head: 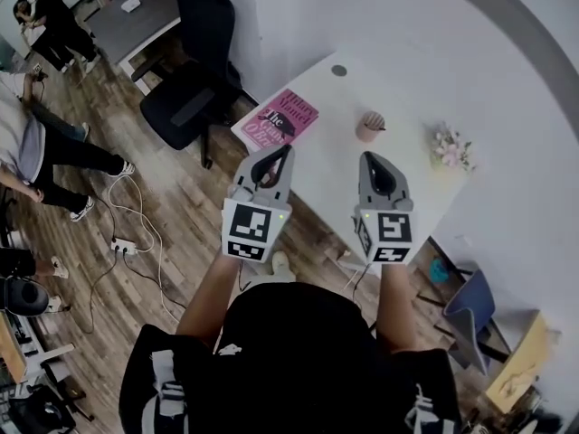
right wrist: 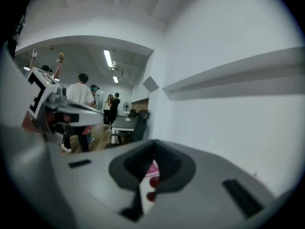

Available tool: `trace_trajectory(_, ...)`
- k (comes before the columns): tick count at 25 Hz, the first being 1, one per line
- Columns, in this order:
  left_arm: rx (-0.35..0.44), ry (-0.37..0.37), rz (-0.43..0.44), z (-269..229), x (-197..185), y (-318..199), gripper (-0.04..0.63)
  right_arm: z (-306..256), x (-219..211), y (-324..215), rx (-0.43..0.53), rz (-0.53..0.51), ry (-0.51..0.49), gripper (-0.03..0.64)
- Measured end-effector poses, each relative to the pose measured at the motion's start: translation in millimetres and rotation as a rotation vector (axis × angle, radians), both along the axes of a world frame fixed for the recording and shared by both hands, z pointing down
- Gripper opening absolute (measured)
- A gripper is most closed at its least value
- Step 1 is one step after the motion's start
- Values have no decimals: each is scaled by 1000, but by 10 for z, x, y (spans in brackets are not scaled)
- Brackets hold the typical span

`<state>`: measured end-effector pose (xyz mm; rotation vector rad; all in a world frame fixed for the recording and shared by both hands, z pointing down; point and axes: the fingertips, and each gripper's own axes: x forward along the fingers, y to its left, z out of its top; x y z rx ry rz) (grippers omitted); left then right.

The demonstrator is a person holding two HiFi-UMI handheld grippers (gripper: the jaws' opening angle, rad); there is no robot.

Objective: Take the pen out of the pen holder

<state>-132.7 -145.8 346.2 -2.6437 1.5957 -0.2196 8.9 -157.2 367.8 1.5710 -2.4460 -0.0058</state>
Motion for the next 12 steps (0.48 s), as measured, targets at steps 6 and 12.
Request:
trace_trajectory(6, -17, -14, 26, 120, -100, -211, 20, 228, -105, -258, -41, 25, 1, 31)
trace_trajectory(12, -49, -35, 49, 307, -44, -374, 20, 430, -79, -407, -88, 41, 24, 31)
